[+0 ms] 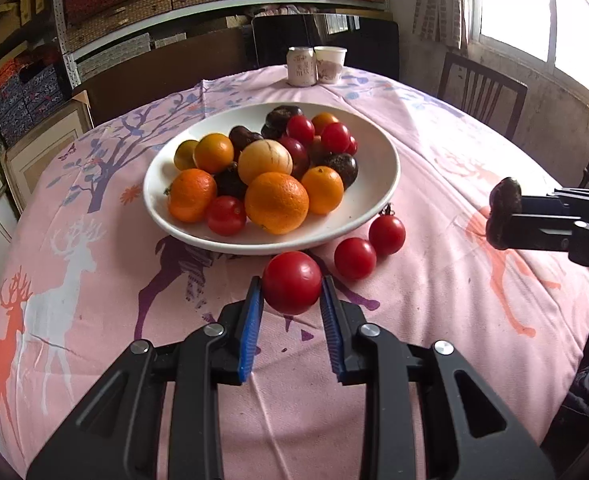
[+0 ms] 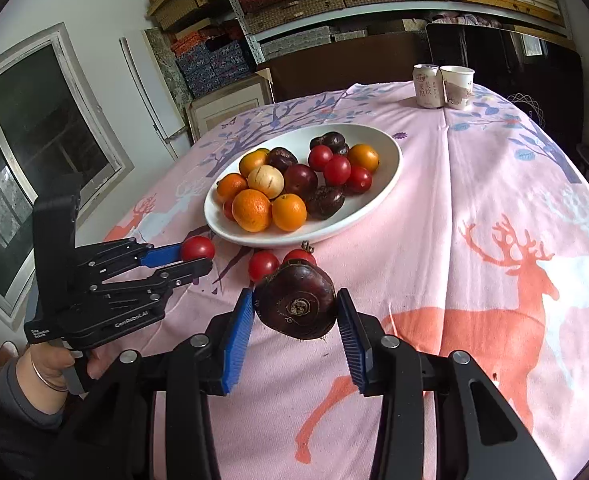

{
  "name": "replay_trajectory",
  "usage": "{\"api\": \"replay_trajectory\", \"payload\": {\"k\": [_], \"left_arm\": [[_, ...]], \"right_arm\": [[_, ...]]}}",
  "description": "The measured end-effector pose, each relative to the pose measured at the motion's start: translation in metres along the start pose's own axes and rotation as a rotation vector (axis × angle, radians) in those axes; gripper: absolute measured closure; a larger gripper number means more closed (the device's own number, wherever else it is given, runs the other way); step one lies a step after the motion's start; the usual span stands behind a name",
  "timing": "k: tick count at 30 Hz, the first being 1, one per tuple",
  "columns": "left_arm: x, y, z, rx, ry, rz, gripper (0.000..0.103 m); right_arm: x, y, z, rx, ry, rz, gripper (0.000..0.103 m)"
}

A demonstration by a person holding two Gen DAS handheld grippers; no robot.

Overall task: Organize fruits
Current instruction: 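Set the red and dark purple tomatoes on the plate and open both grippers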

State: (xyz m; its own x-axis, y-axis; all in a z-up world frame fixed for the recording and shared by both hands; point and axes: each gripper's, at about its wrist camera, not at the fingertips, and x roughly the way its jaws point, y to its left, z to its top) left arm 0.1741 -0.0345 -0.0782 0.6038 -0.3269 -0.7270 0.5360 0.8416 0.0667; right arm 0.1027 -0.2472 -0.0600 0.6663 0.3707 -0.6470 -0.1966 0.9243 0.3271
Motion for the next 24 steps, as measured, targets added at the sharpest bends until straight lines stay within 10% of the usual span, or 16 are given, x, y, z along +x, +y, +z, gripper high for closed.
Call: {"api": "replay_trajectory", "payload": {"k": [15,19,24], "left_arm": [[0.033,0.032,0.105,-0.066,-0.036,0.022,0.073],[0.043,0.04,0.109,-0.086,-0.034,0.065,0.037],[0.025,0.04,0.089,-0.073,-0.053,0.065,0.034]], "right_arm": [[0.085,0.001,0.136,0.024,0.026,0.05,0.061],[0.109,-0.005,0.151,0.059,0.03,0.038,0.053],[0.087,-0.006,0.142,0.051,-0.011,0.035,0.048]]}}
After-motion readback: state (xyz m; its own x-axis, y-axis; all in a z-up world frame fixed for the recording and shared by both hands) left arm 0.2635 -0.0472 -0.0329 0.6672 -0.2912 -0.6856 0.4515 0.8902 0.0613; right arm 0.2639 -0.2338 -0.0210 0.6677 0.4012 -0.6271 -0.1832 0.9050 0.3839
